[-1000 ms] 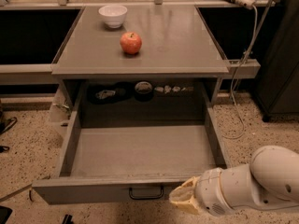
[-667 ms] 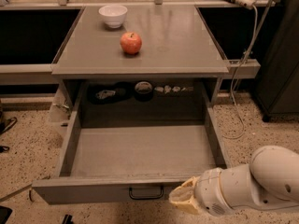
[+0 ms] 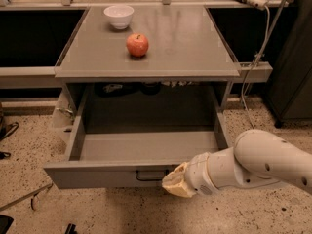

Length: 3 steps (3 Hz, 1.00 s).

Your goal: Close top drawer

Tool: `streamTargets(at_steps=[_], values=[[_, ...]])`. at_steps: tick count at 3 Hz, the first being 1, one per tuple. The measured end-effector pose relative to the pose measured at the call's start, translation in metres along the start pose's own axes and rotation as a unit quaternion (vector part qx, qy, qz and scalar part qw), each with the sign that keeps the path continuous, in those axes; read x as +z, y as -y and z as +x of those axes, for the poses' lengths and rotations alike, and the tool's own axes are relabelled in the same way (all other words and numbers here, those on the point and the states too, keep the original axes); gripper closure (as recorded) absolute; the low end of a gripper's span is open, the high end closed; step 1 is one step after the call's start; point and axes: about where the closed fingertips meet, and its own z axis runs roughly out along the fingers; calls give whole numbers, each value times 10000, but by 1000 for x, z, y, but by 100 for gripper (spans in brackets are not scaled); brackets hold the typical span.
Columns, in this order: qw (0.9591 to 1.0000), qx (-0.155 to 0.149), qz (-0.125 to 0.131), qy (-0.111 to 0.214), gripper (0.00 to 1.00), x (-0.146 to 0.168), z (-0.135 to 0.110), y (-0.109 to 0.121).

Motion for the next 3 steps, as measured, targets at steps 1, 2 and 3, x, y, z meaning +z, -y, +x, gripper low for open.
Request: streamTargets(at_steps=[1, 2, 3], values=[[10000, -1, 1, 0, 100, 0, 0, 0], [9995, -90, 285, 49, 100, 0, -2, 31], [9995, -91, 286, 49, 100, 0, -2, 31]])
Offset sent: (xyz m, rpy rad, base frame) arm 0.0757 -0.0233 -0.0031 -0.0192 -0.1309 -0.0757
